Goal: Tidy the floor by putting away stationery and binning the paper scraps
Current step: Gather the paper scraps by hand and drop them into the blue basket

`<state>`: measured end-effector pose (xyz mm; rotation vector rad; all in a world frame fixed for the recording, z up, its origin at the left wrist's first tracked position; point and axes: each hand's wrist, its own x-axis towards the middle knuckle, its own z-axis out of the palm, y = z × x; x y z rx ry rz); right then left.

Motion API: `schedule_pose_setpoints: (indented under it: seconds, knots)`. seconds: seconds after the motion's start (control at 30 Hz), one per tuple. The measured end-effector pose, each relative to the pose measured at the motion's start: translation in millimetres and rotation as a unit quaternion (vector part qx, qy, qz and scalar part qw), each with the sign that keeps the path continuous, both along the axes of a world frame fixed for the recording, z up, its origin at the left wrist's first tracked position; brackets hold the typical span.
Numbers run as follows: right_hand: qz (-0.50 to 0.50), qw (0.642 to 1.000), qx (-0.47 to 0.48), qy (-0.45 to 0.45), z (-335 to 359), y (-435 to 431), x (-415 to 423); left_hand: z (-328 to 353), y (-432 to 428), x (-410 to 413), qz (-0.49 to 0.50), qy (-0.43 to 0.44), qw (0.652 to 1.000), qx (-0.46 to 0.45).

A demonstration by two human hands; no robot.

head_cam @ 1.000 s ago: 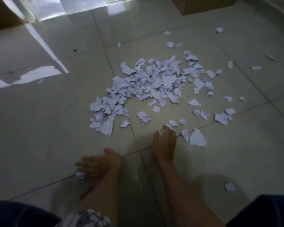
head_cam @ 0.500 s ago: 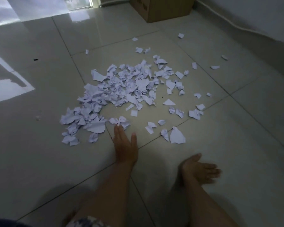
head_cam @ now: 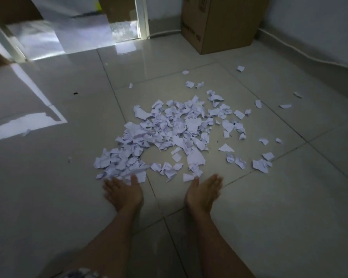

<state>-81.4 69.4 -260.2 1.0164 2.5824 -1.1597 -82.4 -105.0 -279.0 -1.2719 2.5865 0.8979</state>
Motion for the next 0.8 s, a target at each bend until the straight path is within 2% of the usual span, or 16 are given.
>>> schedule_pose_setpoints:
  seconds: [0.03, 0.1, 0.17, 0.23, 0.3, 0.37, 0.43, 0.5, 0.63, 0.73, 0.8]
  knots:
    - [0.004, 1.0, 0.002, -0.007, -2, -2, 2, 0, 4, -6, -0.079, 0.018, 0.997, 0.019]
    - [0.032, 0.999, 0.021, 0.003, -2, -10, 2, 9, 19, -19, -0.215, 0.072, 0.968, 0.106]
    - [0.066, 0.997, 0.032, 0.023, 4, -22, -4, 28, 33, -32, -0.262, 0.111, 0.946, 0.155]
    - [0.11, 0.992, 0.044, 0.043, 12, -37, -14, 42, 32, -45, -0.223, 0.169, 0.95, 0.14]
    - [0.165, 0.983, 0.059, 0.059, 19, -47, -21, 54, 17, -54, -0.158, 0.209, 0.962, 0.075]
    - [0.221, 0.969, 0.072, 0.08, 26, -63, -26, 54, -18, -60, -0.119, 0.165, 0.979, -0.015]
    - [0.269, 0.956, 0.088, 0.077, 32, -80, -29, 50, -55, -63, -0.107, 0.064, 0.99, -0.071]
    - [0.315, 0.944, 0.095, 0.036, 35, -99, -30, 46, -85, -63, -0.076, 0.002, 0.995, -0.063]
    - [0.37, 0.925, 0.08, -0.009, 38, -145, -49, 39, -141, -68, 0.041, 0.004, 0.998, -0.056]
    - [0.39, 0.917, 0.081, 0.013, 26, -169, -68, 26, -155, -77, 0.138, 0.027, 0.99, -0.029]
    - [0.381, 0.91, 0.131, 0.092, 11, -174, -74, 15, -152, -88, 0.176, 0.021, 0.984, 0.002]
